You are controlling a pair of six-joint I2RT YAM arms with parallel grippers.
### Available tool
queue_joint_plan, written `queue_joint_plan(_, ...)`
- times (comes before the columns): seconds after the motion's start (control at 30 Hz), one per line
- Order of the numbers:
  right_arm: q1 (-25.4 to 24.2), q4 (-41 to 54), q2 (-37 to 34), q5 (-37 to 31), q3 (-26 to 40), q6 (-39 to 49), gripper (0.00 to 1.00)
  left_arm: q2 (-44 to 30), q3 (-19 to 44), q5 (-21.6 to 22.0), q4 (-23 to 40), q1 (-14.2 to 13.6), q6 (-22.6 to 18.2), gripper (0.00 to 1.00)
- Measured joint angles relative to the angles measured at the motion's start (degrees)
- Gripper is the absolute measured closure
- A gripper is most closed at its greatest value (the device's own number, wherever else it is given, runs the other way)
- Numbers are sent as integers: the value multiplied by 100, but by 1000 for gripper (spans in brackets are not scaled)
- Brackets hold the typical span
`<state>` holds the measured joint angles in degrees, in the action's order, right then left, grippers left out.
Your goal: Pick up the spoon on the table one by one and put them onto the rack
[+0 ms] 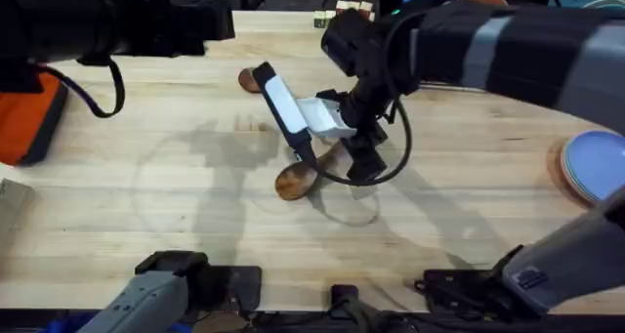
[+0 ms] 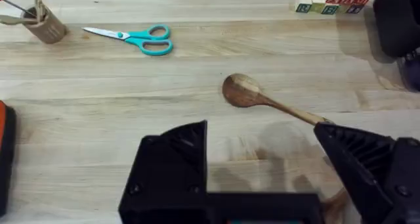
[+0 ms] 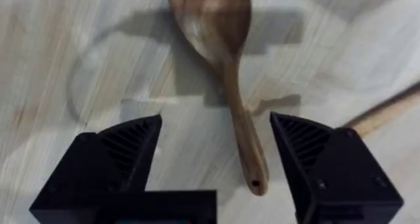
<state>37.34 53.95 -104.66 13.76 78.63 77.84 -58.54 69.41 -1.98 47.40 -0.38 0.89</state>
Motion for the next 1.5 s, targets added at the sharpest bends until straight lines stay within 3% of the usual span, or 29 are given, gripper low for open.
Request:
queue_joint_plan(0.33,0,-87,-622,3,24,18,4,0,0,0,-1,0,0,8)
queue_joint_plan(0.5,0,-184,-649,5,35,22,119,0,0,0,-2,0,0,7)
queue_joint_plan(0.7,0,-391,-672,0,41,22,361,0,0,0,-2,0,0,7)
queue_joint_plan(0.87,0,-433,-679,2,42,38,775,0,0,0,-2,-2,0,8)
queue_joint_plan(0.97,0,-474,-684,2,44,45,889,0,0,0,-2,-2,0,7)
queue_joint_plan(1.13,4,-505,-713,28,77,41,956,0,0,0,-2,0,0,7)
queue_joint_plan(1.5,4,-431,-723,44,116,-195,967,0,0,0,-2,0,0,7)
